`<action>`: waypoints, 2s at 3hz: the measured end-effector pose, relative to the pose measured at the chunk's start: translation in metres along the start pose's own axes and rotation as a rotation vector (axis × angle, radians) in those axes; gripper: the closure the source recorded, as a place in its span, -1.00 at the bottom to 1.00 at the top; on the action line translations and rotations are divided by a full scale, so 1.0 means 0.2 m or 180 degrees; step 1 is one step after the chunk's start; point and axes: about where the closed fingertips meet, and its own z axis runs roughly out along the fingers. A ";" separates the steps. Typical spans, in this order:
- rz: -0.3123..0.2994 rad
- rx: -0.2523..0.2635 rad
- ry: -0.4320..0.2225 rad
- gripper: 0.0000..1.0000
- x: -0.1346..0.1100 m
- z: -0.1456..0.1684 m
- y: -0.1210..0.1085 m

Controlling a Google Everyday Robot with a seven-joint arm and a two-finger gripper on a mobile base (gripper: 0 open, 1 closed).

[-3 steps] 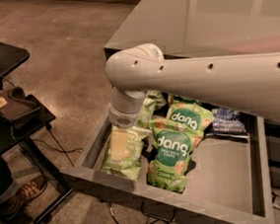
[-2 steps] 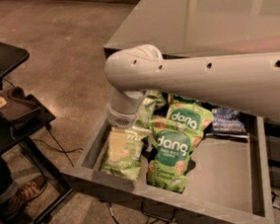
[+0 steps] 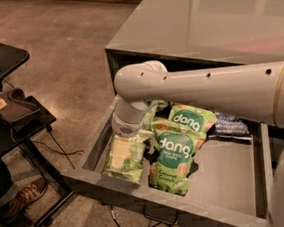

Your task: Pick green jalapeno chip bag from top drawer and place on counter

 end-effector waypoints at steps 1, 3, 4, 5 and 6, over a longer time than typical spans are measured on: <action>0.0064 0.0010 -0.0085 -1.00 0.03 0.08 -0.05; 0.0164 0.0208 0.0032 -1.00 0.09 0.16 -0.11; 0.0281 0.0230 0.0101 -1.00 0.16 0.19 -0.07; 0.0351 0.0230 0.0138 -1.00 0.21 0.21 -0.04; 0.0378 0.0234 0.0167 -0.98 0.22 0.23 -0.02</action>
Offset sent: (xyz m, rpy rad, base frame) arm 0.0311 -0.0055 -0.0351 -0.0033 -0.0661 -0.0741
